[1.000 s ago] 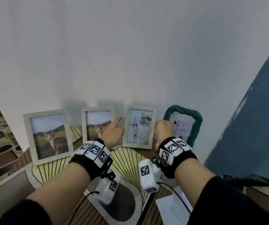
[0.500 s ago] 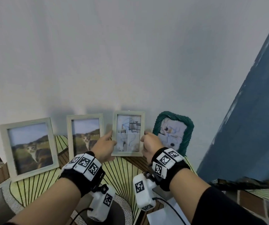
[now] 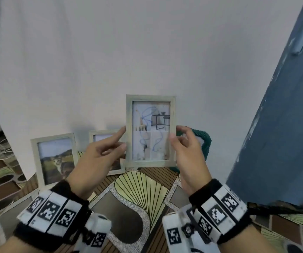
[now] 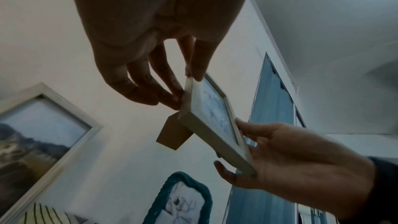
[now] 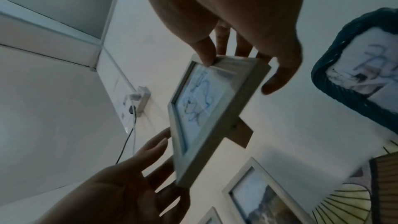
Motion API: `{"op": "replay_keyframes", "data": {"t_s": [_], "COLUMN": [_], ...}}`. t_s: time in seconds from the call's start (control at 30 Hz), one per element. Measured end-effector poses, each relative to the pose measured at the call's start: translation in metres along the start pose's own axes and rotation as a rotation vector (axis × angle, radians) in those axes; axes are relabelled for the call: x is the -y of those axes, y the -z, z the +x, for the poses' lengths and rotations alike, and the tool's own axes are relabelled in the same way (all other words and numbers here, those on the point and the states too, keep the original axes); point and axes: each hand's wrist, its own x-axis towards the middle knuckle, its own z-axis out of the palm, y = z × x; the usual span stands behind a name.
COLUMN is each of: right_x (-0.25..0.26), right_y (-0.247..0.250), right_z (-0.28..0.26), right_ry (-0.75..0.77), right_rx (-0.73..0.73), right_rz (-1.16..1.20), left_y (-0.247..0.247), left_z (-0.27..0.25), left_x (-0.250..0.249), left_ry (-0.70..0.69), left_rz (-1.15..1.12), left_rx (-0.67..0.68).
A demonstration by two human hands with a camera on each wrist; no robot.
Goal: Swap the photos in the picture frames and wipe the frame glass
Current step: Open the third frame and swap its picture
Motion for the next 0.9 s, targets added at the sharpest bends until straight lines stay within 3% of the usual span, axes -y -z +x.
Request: {"op": "replay_keyframes", "data": {"t_s": [0.2, 0.47, 0.6, 0.9], "right_x": [0.003, -0.013, -0.028, -0.077], "right_y": [0.011, 0.018, 0.019, 0.018], "right_z": [-0.062, -0.123, -0.144, -0.152], "right_ry": [-0.097, -0.276, -0.425, -0.699], "right_rx": [0.229, 0.426, 0.453, 0.424], "right_rz": [0.287, 0.309, 0.302, 0.274], "left_y": [0.006, 0.016, 0.016, 0.025], "left_z": [-0.071, -0.151, -0.184, -0.214], "left_x": [-0.013, -0.010, -0.001, 0.042], "left_ry": [-0.059, 0.019, 0.109, 0.353], "left_rz": [-0.041, 0.021, 0.043, 0.171], "left_rx": [-0.060, -0.125, -0.146, -0.020]}}
